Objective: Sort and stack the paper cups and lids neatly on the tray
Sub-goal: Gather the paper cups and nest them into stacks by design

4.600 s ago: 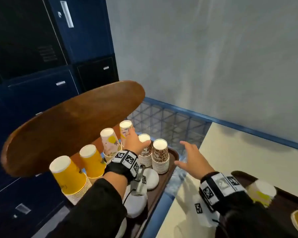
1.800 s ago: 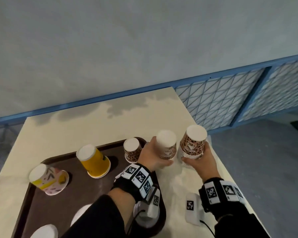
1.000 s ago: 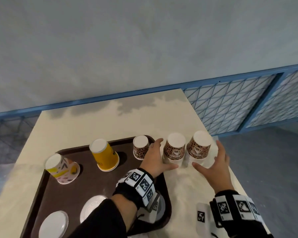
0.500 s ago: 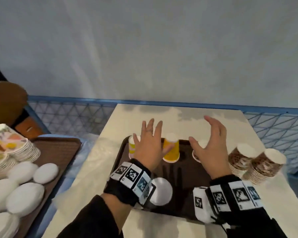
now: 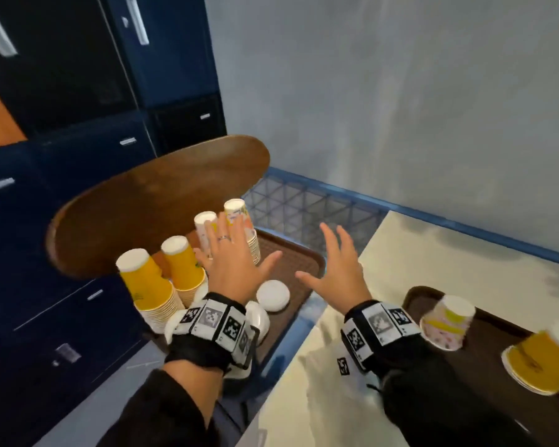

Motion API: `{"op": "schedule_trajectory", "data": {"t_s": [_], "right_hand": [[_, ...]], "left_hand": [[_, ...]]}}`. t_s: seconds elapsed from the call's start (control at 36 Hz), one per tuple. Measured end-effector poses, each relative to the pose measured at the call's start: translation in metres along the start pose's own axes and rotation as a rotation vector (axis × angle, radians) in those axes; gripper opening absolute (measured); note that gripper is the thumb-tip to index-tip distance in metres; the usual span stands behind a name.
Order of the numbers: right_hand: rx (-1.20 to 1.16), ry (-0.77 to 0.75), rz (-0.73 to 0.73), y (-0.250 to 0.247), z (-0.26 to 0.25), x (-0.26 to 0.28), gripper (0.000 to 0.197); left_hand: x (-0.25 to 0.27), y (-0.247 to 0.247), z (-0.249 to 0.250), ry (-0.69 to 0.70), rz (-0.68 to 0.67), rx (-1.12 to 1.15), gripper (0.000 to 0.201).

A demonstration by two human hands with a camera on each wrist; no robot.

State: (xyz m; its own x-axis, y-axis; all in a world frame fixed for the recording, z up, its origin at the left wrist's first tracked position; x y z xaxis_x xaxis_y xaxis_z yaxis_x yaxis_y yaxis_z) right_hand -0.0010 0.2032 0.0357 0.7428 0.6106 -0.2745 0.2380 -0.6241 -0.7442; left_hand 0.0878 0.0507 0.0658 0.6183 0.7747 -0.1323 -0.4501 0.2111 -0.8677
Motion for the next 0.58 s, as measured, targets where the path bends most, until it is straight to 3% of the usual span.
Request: {"op": "schedule_trajectory", "data": {"t_s": [0.17,0.36,0.58], "right_hand": [[-0.033,-0.113,-0.110,0.080,-0.050,-0.048,0.092],[-0.134,-0.212,-0.189,0.158,-0.093,-0.094,0.090],[-0.231,-0.151,-0.327,0.225,-0.113,-0.123,0.093]], "left_hand": [[-0.044,-0.024,-0.088,-0.198,0.102,0.054,0.093],[-0.077,-0.030,-0.158,-0.301,0.156,0.199,0.109],[-0.097,-0.009,-0.218,-0.443,-0.016,0.584,0.114]]}}
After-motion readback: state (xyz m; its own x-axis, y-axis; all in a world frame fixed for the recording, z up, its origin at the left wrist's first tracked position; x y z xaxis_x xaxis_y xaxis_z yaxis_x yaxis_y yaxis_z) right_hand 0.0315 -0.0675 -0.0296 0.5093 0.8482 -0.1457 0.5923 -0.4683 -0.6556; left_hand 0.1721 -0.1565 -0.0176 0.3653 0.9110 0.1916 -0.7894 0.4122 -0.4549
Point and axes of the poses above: each hand's wrist, its own x-axis away from the middle knuckle, its own y-axis out of the palm, z = x × y, the point moved 5 cm from there along -x, towards the middle knuckle, and after that the axes turned 13 degrees about -y, right-handed, at the moved point
